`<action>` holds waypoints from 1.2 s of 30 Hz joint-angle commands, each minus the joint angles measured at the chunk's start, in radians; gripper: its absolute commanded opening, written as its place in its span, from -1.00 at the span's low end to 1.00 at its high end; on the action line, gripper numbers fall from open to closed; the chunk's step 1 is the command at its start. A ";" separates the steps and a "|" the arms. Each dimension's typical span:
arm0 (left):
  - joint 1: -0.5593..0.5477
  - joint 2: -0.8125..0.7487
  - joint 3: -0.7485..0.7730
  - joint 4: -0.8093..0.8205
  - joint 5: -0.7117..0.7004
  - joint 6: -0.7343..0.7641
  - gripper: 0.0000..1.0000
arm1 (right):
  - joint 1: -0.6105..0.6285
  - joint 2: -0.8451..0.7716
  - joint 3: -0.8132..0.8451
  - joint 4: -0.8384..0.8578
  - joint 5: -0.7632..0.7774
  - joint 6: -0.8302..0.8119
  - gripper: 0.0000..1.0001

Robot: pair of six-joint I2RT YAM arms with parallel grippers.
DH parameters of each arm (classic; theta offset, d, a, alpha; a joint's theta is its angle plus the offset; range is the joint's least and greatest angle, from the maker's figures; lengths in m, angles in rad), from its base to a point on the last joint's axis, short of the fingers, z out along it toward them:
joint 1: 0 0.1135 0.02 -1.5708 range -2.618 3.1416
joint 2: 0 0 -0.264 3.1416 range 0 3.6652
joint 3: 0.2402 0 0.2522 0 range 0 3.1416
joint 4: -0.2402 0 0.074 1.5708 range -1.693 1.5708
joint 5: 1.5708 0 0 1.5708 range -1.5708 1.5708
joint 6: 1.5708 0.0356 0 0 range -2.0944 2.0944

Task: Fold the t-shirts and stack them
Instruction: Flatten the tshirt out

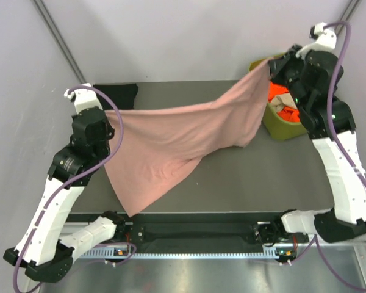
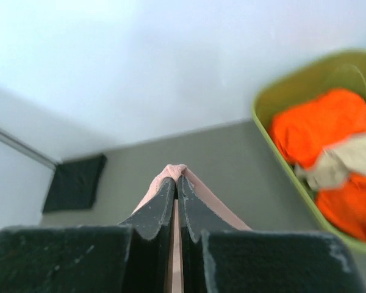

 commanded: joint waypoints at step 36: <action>0.257 -0.014 0.310 0.743 0.333 0.363 -1.00 | -0.046 -0.089 0.366 0.739 -0.073 -0.206 -1.00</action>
